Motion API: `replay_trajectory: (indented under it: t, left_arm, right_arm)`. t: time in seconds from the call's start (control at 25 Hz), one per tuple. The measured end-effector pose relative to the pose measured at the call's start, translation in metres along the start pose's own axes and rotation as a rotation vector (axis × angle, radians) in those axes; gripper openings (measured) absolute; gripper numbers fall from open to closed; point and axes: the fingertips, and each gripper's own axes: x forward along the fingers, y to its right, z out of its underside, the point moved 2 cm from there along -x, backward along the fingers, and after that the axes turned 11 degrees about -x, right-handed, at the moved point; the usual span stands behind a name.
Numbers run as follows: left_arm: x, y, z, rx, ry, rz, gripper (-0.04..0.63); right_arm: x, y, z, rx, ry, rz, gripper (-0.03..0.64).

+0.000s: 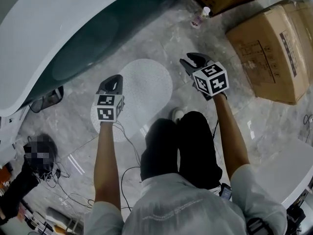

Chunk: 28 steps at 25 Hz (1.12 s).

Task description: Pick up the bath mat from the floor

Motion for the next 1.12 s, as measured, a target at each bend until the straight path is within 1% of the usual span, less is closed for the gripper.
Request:
replay_trajectory:
  t: [0.16,0.28,0.48,0.64,0.88,1.04,1.12]
  left_arm:
    - [0.032,-0.013,0.038,0.002,0.010,-0.006,0.018]
    - [0.048,-0.023,0.070,-0.007,0.017,-0.010,0.018]
    - [0.073,-0.037,0.120,-0.003,-0.011,-0.012,0.018]
    - [0.084,-0.049,0.150,-0.043,-0.025,-0.027,0.018]
    - [0.090,-0.065,0.176,-0.103,-0.035,-0.049,0.018]
    - [0.095,-0.072,0.186,-0.131,-0.032,-0.067,0.018]
    - [0.099,-0.073,0.190,-0.130,-0.031,-0.066,0.018]
  right_arm:
    - [0.042,0.001,0.039,0.004,-0.010,-0.010,0.152]
    - [0.071,-0.008,0.066,-0.020,-0.023,-0.027,0.167]
    - [0.125,-0.020,0.102,-0.032,-0.041,-0.080,0.184]
    - [0.171,-0.026,0.128,-0.045,-0.074,-0.125,0.225]
    - [0.234,-0.027,0.177,-0.058,-0.190,-0.192,0.278]
    - [0.261,-0.024,0.198,-0.049,-0.223,-0.195,0.291]
    - [0.269,-0.027,0.206,-0.052,-0.230,-0.201,0.295]
